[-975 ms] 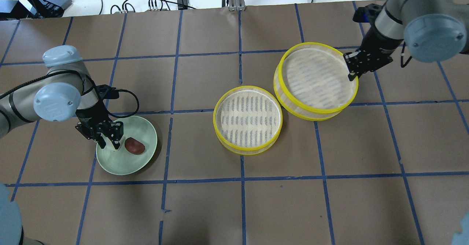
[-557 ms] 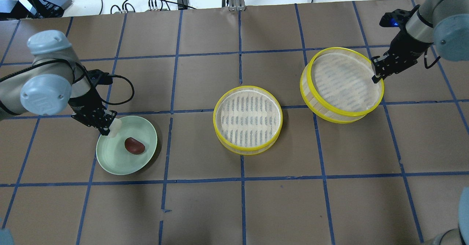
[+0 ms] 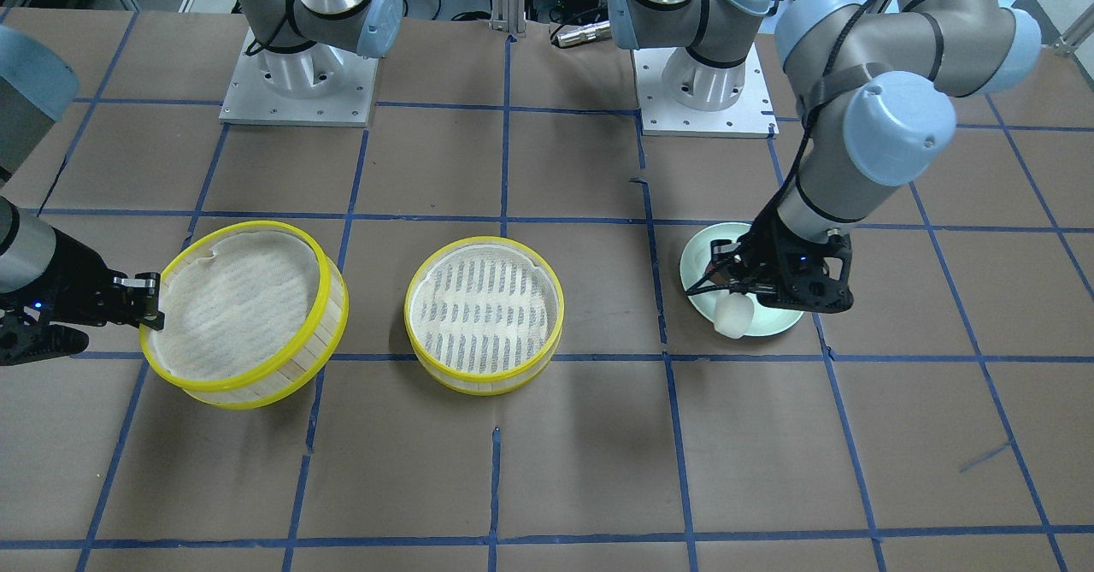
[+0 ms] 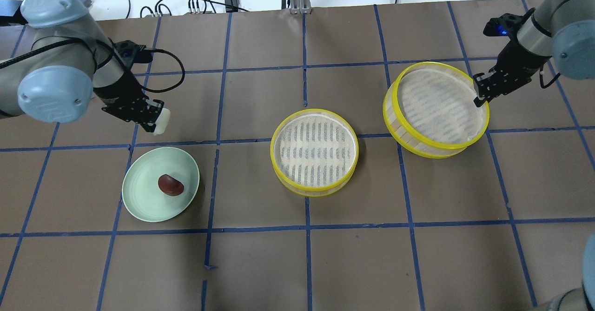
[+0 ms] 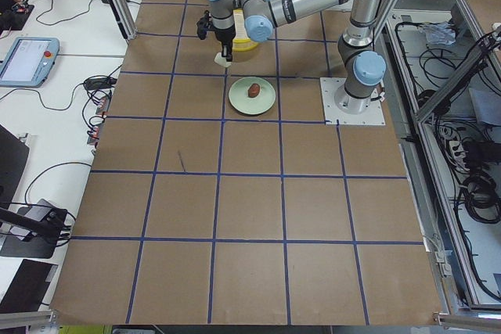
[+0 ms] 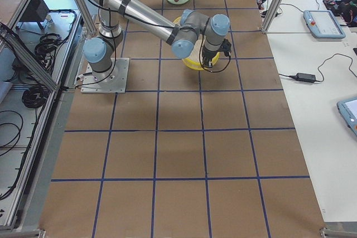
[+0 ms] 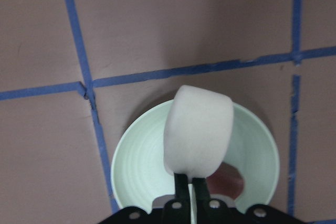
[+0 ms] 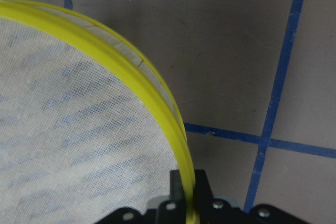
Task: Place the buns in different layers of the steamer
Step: 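Carry the white bun with the left gripper over the bottom steamer tier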
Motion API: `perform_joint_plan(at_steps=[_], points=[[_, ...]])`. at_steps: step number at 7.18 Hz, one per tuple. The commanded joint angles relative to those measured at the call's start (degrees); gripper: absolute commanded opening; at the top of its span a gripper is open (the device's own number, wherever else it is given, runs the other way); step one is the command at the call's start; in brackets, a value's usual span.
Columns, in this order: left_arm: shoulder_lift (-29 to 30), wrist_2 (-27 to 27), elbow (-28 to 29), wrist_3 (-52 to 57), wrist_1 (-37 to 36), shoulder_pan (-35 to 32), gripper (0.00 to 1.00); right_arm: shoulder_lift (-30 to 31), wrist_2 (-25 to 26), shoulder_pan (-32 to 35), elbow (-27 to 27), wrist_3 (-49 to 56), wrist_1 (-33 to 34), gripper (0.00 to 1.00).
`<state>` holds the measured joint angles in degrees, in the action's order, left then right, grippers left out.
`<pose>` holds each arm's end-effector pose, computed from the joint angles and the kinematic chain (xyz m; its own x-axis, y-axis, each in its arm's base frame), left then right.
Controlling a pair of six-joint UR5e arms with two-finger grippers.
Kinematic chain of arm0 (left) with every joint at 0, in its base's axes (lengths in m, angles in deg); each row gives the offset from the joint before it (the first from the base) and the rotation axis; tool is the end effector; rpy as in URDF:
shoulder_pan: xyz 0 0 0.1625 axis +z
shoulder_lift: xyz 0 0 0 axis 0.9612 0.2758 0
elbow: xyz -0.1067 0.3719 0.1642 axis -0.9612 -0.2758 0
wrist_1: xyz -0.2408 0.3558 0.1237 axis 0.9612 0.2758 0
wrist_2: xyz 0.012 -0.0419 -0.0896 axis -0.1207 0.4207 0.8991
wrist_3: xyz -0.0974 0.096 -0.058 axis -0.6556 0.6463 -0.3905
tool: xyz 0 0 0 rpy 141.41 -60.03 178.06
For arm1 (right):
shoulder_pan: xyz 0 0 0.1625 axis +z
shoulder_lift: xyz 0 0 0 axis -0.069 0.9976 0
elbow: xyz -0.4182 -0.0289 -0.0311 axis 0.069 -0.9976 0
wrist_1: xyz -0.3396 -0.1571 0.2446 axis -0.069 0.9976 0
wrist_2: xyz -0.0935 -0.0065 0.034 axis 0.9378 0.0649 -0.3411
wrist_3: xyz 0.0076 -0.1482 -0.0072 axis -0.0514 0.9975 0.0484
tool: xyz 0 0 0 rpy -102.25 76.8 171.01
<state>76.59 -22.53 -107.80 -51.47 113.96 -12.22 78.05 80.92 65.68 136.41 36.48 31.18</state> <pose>-0.1072 -0.5694 0.2702 -0.9960 0.0415 0.0797 0.0442 0.9985 0.0331 -0.0652 -0.6043 0.2377 -0.9774 -0.1446 -0.1541 -0.1549 0.9862 0.0576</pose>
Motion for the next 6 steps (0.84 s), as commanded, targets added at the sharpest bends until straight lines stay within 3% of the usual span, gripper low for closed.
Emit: perform_joint_plan(at_steps=[1, 3, 4, 5, 6], points=[[2.80, 3.49, 0.40, -15.59, -9.41, -9.81, 0.01, 0.03, 0.07, 0.06, 0.19, 0.20, -0.07, 0.02], [5.88, 4.89, 0.32, -33.58, -14.11, -19.65, 0.01, 0.03, 0.24, -0.03, 0.11, -0.06, -0.42, 0.02], [6.41, 4.99, -0.29, -37.85, -14.03, -22.57, 0.08, 0.03, 0.33, -0.03, 0.02, -0.24, -0.42, 0.02], [7.46, 4.81, -0.56, -40.42, -13.42, -24.77, 0.48, 0.03, 0.33, 0.06, 0.02, -0.24, -0.60, 0.02], [7.82, 4.29, -0.65, -41.14, -13.41, -26.10, 0.99, 0.11, 0.24, 0.06, 0.11, -0.24, -0.60, 0.02]])
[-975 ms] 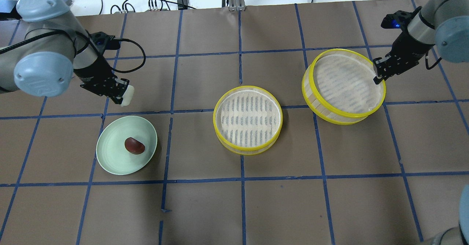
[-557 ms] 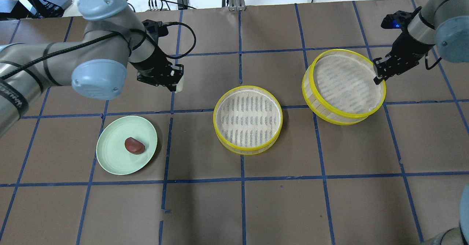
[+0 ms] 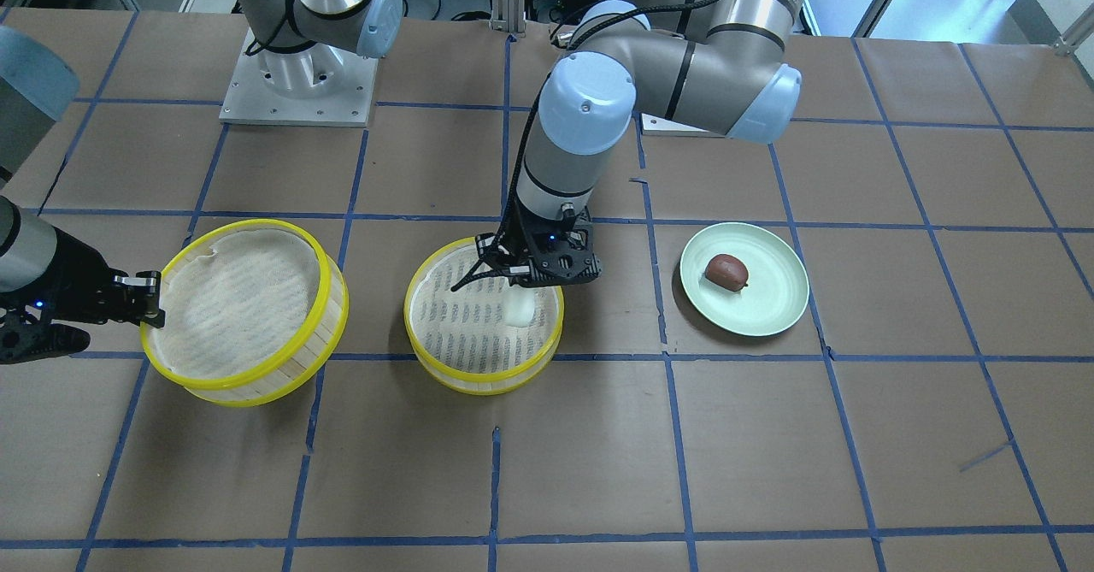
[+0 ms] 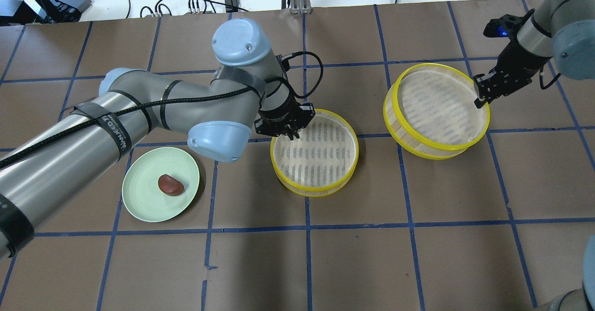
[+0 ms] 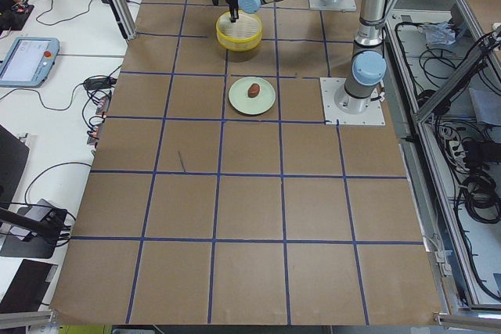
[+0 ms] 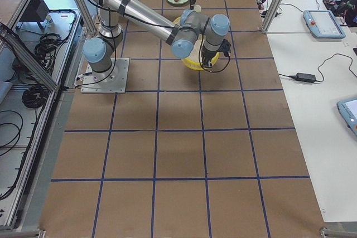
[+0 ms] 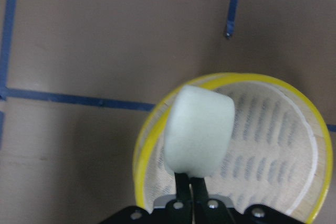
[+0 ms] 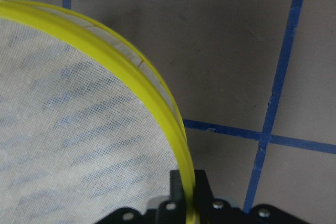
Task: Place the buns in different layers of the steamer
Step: 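Carry the white bun with the left gripper over the bottom steamer tier, then release white bun into bottom tier and move left gripper back toward plate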
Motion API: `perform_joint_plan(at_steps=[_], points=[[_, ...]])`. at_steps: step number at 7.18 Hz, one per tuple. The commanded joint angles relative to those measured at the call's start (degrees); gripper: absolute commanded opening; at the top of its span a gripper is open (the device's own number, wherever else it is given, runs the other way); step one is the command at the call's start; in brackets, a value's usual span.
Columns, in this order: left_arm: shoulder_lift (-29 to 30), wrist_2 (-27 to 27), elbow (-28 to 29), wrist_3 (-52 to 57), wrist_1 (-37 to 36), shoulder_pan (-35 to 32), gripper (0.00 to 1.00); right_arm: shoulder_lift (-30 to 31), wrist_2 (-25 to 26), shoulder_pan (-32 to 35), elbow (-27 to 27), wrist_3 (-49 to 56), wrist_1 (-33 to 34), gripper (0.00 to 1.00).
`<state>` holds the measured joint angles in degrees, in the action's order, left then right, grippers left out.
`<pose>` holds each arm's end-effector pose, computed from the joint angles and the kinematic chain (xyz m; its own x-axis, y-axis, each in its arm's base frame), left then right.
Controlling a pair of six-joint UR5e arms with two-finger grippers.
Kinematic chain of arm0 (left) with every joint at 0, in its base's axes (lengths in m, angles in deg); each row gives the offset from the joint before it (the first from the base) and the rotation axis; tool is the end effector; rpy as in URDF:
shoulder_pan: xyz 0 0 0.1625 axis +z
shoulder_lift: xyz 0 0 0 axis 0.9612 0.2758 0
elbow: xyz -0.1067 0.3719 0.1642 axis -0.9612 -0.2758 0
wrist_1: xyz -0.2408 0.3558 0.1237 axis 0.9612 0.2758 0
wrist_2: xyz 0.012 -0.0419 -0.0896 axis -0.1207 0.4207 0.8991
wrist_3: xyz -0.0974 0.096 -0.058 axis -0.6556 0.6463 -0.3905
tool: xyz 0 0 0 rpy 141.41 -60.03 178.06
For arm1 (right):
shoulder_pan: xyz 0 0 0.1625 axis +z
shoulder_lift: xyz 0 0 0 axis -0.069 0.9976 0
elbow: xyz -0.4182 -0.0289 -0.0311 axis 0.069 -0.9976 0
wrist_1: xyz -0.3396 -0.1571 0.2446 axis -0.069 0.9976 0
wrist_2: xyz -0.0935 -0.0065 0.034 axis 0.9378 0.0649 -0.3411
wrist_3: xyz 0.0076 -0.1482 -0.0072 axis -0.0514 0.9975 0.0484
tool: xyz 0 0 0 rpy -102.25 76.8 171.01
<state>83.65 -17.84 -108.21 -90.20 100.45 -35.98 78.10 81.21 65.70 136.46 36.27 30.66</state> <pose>-0.3533 -0.5137 0.2201 -0.9635 -0.2097 0.1664 -0.2076 0.9777 0.0301 -0.0651 -0.6023 0.2370 -0.9781 -0.1404 -0.1538 -0.1523 0.9860 0.0685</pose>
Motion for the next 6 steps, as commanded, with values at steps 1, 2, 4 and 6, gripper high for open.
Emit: perform_joint_plan(at_steps=[1, 2, 4, 6], points=[[0.76, -0.50, -0.49, -1.90, 0.18, -2.45, 1.00, 0.15, 0.03, 0.04, 0.06, -0.20, -0.34, 0.02], [0.41, -1.63, -0.76, -1.02, 0.27, -2.36, 1.00, 0.15, -0.05, 0.04, -0.38, -0.38, -0.08, 0.02], [-0.64, -13.02, -0.76, 14.20, 1.84, 1.47, 1.00, 1.90, 0.38, 0.74, -0.56, -6.32, -1.12, 0.02], [-6.14, -16.90, -3.72, 27.38, 9.21, 11.21, 1.00, 4.97, 2.65, 6.25, -0.56, -13.78, -2.27, 0.02]])
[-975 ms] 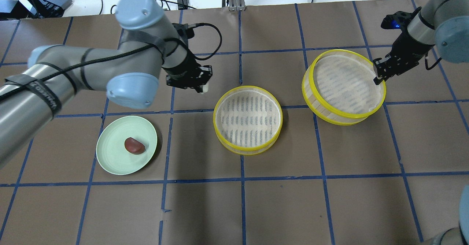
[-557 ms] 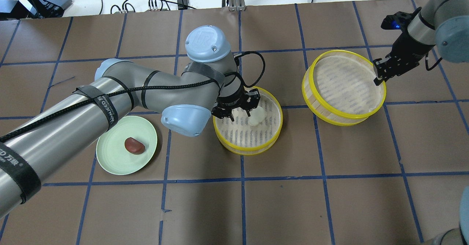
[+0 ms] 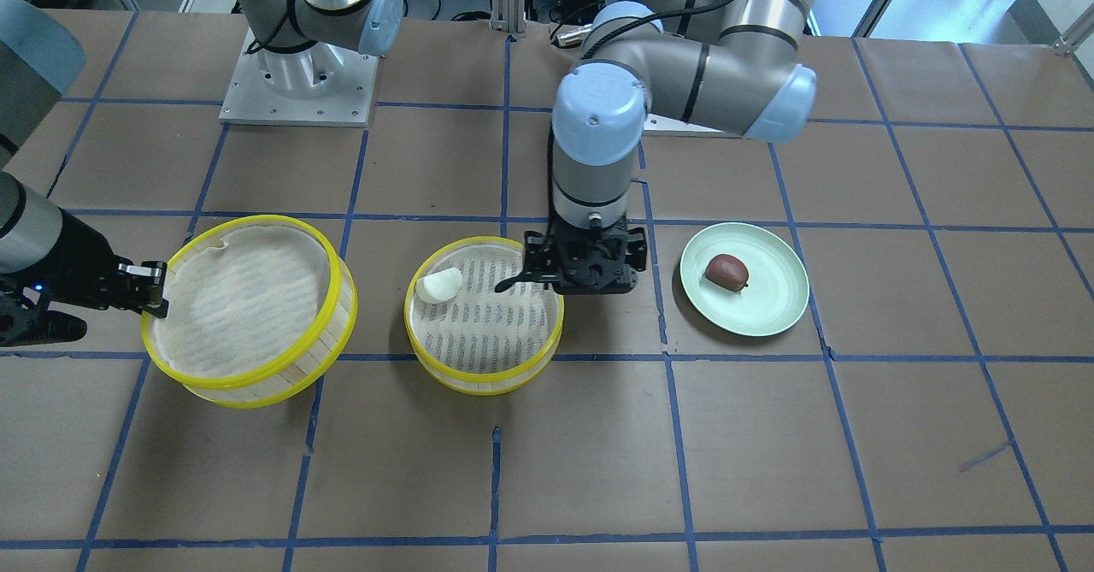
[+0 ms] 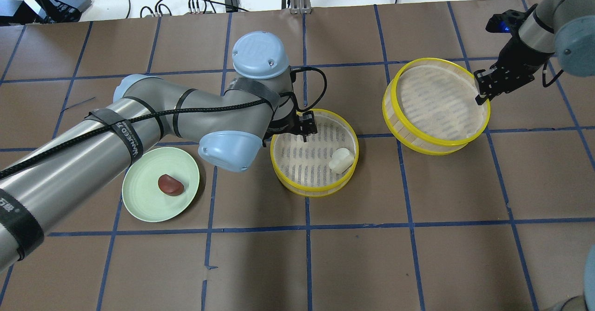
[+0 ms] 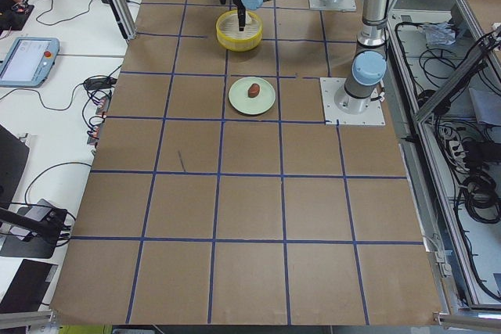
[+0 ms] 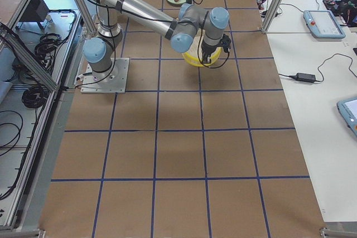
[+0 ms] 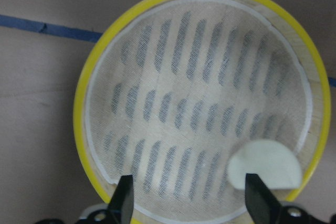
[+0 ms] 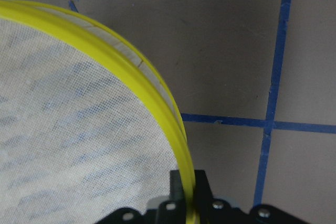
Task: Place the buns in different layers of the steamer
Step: 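Release white bun into bottom tier and move left gripper back toward plate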
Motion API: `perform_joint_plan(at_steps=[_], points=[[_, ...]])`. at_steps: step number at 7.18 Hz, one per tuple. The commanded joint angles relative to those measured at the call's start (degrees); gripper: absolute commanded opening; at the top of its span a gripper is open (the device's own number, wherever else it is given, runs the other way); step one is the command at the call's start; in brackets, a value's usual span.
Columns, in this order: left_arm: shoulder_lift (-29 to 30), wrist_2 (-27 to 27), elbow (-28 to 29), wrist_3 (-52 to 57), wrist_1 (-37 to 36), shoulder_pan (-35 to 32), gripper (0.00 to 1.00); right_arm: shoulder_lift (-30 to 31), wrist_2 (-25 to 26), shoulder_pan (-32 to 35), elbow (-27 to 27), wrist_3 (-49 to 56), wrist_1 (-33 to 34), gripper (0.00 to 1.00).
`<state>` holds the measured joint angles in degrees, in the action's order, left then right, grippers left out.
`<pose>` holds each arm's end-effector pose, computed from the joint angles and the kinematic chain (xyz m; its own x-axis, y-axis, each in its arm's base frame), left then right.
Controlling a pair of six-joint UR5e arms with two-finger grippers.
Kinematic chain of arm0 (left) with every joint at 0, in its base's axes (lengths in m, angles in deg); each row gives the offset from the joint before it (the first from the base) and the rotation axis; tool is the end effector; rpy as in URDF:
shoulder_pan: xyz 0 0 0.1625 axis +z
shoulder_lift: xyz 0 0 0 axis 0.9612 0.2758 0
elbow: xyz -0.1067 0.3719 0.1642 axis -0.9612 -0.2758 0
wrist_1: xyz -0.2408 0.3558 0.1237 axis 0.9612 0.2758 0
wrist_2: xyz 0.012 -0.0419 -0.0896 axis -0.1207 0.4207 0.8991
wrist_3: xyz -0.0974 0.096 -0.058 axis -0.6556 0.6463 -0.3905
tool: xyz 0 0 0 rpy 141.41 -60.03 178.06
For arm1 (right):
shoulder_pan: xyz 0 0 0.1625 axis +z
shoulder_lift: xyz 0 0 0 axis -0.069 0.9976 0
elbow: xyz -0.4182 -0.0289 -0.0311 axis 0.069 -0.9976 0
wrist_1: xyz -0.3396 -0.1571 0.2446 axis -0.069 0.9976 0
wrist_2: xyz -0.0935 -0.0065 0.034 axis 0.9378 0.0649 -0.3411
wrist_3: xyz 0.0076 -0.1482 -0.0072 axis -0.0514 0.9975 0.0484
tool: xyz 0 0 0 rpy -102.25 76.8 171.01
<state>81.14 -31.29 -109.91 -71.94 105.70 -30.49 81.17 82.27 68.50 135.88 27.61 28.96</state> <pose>-0.2624 -0.5285 0.2209 -0.9969 0.0064 -0.0781 0.0069 1.0000 -0.0054 -0.0362 -0.5978 0.2705 -0.9926 -0.0443 -0.1131 -0.0519 0.9965 0.0656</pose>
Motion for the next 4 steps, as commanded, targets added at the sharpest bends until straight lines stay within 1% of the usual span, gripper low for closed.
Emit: perform_joint_plan(at_steps=[1, 2, 3, 4], points=[[-6.62, -5.22, -5.54, 15.38, 4.42, 11.08, 1.00, 2.27, 3.09, 7.74, 0.11, -11.17, -0.49, 0.02], [-7.00, -6.11, -8.70, 23.28, 4.43, 17.66, 1.00, 2.18, 3.71, 13.62, 0.11, -19.50, -0.49, 0.02], [-7.01, -5.51, -11.35, 27.79, 4.34, 22.78, 1.00, 2.01, 5.37, 18.90, 0.02, -25.32, 0.56, 0.02], [-6.40, -5.42, -12.59, 27.75, 4.34, 23.52, 1.00, 1.40, 4.78, 22.17, 0.20, -31.91, 0.74, 0.02]])
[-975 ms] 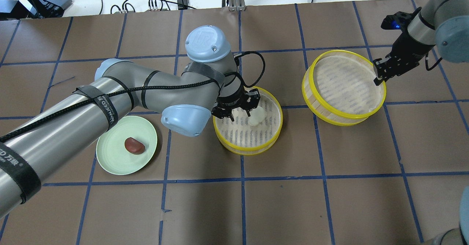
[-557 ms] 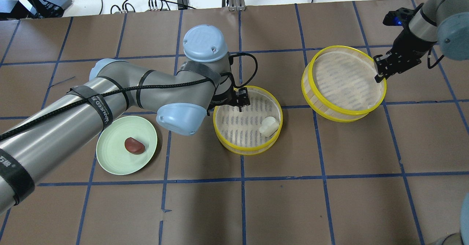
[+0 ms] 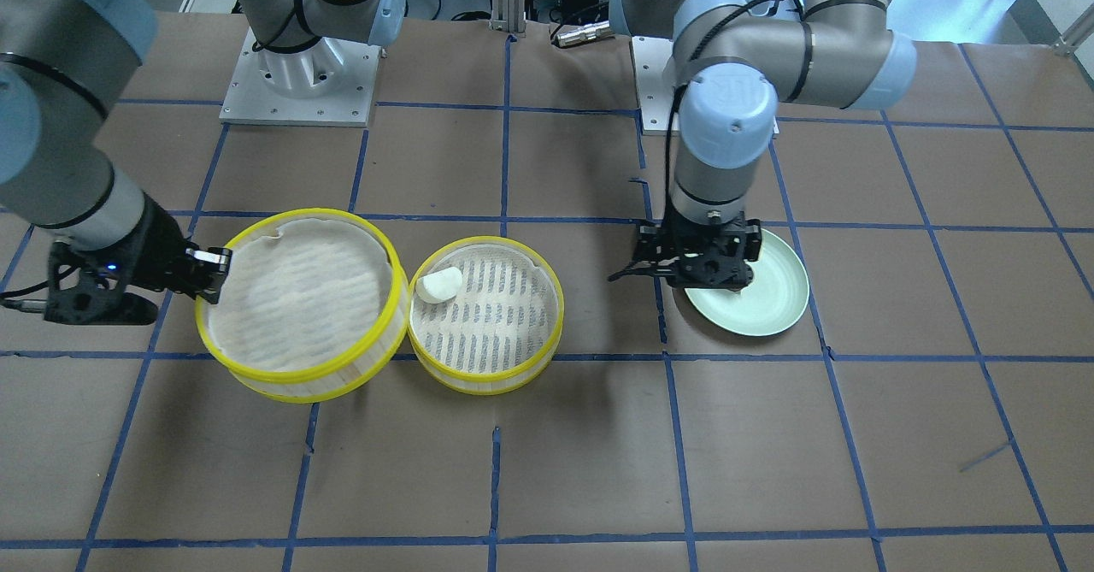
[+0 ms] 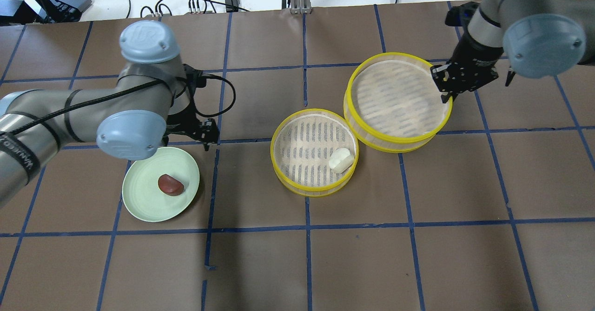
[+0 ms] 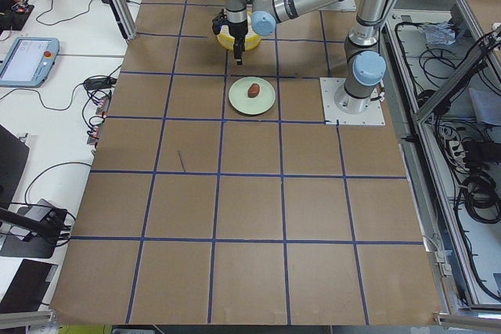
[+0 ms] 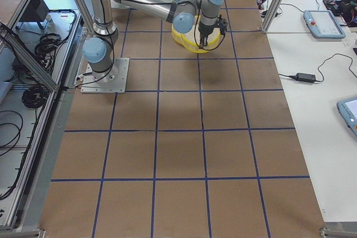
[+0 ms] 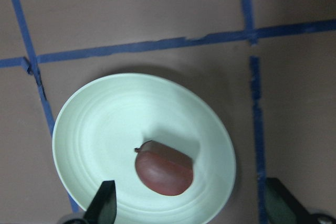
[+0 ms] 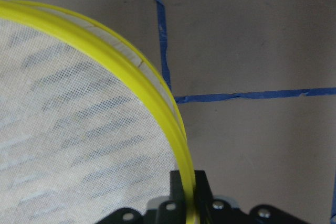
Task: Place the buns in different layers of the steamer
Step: 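Lower left gripper onto red bun while right gripper stacks top tier back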
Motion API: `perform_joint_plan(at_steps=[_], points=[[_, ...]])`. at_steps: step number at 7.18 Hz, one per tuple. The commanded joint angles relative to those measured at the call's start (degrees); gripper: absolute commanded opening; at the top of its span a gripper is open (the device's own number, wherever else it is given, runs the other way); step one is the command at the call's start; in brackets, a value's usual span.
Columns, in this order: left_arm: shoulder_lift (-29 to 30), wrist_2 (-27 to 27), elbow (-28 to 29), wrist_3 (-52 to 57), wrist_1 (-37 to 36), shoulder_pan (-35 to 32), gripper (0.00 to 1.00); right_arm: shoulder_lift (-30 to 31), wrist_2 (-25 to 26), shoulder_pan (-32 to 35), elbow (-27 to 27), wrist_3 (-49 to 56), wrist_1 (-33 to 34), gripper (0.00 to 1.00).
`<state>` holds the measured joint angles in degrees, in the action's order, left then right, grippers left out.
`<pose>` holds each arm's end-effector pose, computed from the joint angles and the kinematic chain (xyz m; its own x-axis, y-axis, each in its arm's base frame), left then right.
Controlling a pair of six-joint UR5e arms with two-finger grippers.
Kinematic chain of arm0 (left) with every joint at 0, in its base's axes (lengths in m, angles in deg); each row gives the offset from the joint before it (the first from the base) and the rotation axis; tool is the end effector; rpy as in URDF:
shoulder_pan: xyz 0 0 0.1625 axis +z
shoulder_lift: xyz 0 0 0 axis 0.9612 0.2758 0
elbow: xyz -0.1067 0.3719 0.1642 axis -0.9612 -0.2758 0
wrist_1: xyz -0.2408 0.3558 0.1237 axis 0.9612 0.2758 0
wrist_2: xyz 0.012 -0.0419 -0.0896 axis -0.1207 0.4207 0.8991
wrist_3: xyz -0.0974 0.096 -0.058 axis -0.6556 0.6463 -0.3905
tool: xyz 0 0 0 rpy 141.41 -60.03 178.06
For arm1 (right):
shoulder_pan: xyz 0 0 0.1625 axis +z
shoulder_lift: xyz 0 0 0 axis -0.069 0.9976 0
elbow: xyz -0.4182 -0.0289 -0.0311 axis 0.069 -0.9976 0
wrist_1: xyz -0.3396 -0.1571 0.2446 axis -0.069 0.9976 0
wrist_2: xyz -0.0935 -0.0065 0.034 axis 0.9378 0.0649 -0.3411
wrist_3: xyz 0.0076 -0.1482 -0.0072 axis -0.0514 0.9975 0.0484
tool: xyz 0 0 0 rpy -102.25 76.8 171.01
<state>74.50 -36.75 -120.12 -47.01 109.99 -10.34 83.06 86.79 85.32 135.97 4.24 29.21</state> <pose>-0.0584 -0.5035 0.1967 -0.9838 0.1140 -0.1385 0.0882 0.9798 0.1795 0.1267 -0.5789 0.2887 -0.9981 0.0619 -0.0012 0.0617 0.9959 0.0656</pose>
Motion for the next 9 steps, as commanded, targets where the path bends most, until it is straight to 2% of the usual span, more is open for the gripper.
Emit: perform_joint_plan(at_steps=[1, 2, 3, 4, 5, 7, 8, 9], points=[[0.77, 0.22, -2.91, 2.56, 0.04, 3.29, 0.98, -1.28, 0.08, 7.56, 0.19, -11.47, 0.59, 0.02], [2.25, 0.13, -4.13, 2.56, -0.04, 3.38, 0.94, -2.68, -0.62, 8.97, 0.37, -13.24, 1.63, 0.01], [4.44, 0.48, -4.41, 2.39, -0.65, 3.38, 0.90, -4.26, -1.93, 9.85, 0.46, -14.39, 6.17, 0.02], [6.20, 0.92, -4.32, 1.95, -1.70, 3.38, 0.89, -5.67, -2.03, 9.86, 0.72, -14.32, 6.56, 0.02], [6.65, 1.01, -4.58, 0.55, -2.23, 3.38, 0.78, -6.03, -2.12, 10.04, 0.81, -14.05, 6.30, 0.02], [6.66, 1.01, -4.24, -0.07, -2.24, 3.29, 0.20, -5.51, -1.68, 10.13, 0.98, -14.92, 4.81, 0.02], [6.31, 0.84, -3.54, -0.60, -2.41, 3.38, 0.03, -5.25, -1.59, 10.21, 1.07, -14.93, 3.33, 0.02], [5.79, 0.84, -2.31, -0.52, -2.59, 3.29, 0.01, -5.33, -1.77, 10.74, 1.16, -14.93, 3.14, 0.02]])
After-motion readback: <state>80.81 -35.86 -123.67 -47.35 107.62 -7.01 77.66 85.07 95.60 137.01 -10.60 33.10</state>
